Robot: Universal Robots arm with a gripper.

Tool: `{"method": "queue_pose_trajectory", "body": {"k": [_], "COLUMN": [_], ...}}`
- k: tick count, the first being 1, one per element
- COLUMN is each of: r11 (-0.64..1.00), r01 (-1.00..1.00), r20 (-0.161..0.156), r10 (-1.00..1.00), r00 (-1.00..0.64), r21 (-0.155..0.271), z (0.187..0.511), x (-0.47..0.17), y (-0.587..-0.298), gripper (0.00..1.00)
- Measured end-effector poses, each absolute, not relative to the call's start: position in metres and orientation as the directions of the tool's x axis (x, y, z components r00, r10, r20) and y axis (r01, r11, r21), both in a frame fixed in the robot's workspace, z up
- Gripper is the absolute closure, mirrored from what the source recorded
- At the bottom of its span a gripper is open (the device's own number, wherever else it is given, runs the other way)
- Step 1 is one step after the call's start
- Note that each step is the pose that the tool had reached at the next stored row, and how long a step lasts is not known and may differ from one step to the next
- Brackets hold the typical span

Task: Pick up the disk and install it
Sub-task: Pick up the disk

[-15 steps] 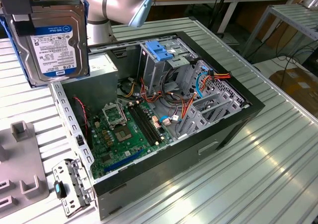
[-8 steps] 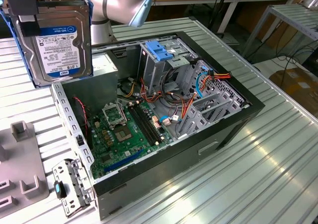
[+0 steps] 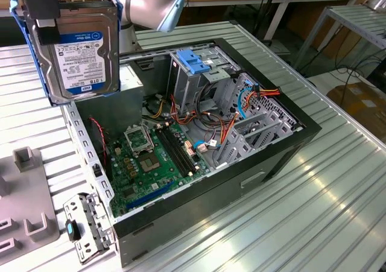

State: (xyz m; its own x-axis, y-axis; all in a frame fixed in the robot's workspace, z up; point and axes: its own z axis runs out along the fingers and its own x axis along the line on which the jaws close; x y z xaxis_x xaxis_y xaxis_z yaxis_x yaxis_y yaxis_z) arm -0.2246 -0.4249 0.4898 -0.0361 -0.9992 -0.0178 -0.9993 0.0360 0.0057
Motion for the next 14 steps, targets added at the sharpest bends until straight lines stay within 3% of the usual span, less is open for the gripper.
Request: {"method": "queue_pose_trajectory", "body": {"k": [14], "r11": [0.036], "r01": [-0.999], "r20": [-0.015], "r10": [-0.999], "r00": [-0.036], "r21": [0.006], "z": [0.489], "x": [-0.181], "y": [-0.434], "gripper": [0.63]}}
